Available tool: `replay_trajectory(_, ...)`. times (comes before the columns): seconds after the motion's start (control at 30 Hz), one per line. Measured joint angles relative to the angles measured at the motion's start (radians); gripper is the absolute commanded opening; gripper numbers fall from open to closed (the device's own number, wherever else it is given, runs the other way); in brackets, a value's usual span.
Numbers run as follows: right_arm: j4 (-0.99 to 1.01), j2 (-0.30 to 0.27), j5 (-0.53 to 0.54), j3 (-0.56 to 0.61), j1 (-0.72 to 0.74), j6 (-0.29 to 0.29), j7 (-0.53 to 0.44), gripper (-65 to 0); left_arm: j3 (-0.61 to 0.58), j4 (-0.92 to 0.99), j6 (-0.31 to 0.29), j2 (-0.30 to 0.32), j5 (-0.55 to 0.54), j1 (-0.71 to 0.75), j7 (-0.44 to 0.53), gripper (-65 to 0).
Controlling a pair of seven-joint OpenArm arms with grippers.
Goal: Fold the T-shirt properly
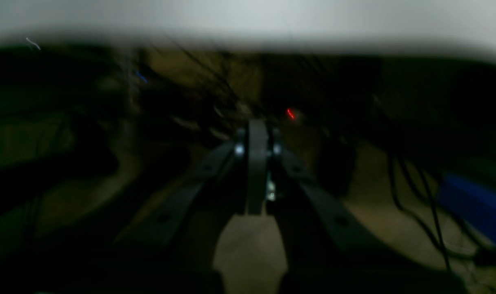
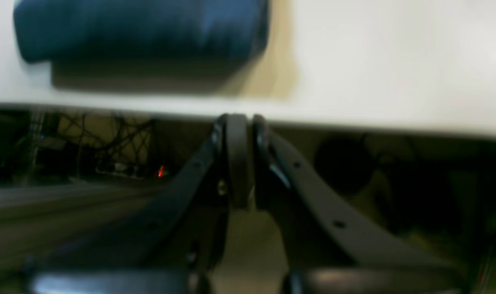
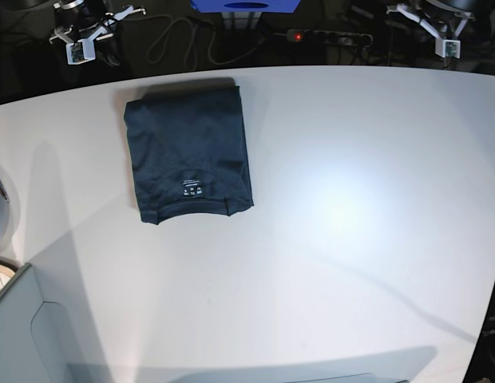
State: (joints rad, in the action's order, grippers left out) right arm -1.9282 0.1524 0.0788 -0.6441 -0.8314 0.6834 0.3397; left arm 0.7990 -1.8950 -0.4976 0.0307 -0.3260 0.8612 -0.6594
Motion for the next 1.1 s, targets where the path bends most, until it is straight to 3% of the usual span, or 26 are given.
replay_trajectory(0.1, 0.15, -0.01, -0.008, 0.003, 0.018, 0.0, 0.096, -64.9, -0.079, 0.151, 0.009, 0.017, 0.035, 0.022, 0.073, -65.0)
replay_trajectory(0.27, 0.493, -0.068, -0.009, 0.005, 0.135, -0.001, 0.078, -64.9, -0.209, 0.499, 0.005, 0.042, 0.136, -0.058, 0.232, -65.0)
replay_trajectory(0.37, 0.777, -0.123, -0.079, 0.022, 0.241, -0.002, -0.032, -64.9, -0.285, 0.777, 0.015, 0.068, 0.195, -0.164, 0.366, -65.0)
replay_trajectory(0.43, 0.953, -0.146, -0.144, 0.059, 0.302, -0.005, -0.166, -64.9, -0.321, 0.958, 0.011, 0.073, 0.234, -0.25, 0.441, -65.0)
replay_trajectory(0.57, 1.293, -0.191, -0.313, 0.222, 0.423, -0.005, -0.36, -64.9, -0.413, 1.338, 0.022, 0.113, 0.274, -0.443, 0.527, -65.0)
replay_trajectory(0.63, 1.429, -0.203, -0.378, 0.277, 0.463, -0.086, -0.465, -64.9, -0.451, 1.497, 0.016, 0.129, 0.274, -0.534, 0.564, -65.0)
replay_trajectory(0.7, 1.506, -0.203, -0.418, 0.304, 0.477, -0.276, -0.536, -64.9, -0.475, 1.574, 0.027, 0.131, 0.278, -0.589, 0.597, -65.0)
replay_trajectory(0.8, 1.552, -0.208, -0.415, 0.336, 0.482, -0.498, -0.631, -64.9, -0.496, 1.59, 0.027, 0.126, 0.272, -0.61, 0.609, -65.0)
replay_trajectory(0.93, 1.553, -0.193, -0.415, 0.423, 0.486, -0.599, -0.637, -64.9, -0.538, 1.595, 0.035, 0.086, 0.279, -0.606, 0.601, -65.0)
replay_trajectory(0.97, 1.553, -0.182, -0.415, 0.44, 0.488, -0.608, -0.639, -64.9, -0.55, 1.596, 0.06, 0.075, 0.279, -0.604, 0.601, -65.0)
replay_trajectory(1.03, 1.554, -0.165, -0.415, 0.464, 0.487, -0.618, -0.639, -64.9, -0.57, 1.598, 0.169, 0.066, 0.277, -0.604, 0.605, -65.0)
replay_trajectory(1.1, 1.555, -0.15, -0.415, 0.469, 0.486, -0.649, -0.639, -64.9, -0.573, 1.598, 0.209, 0.074, 0.276, -0.607, 0.612, -65.0)
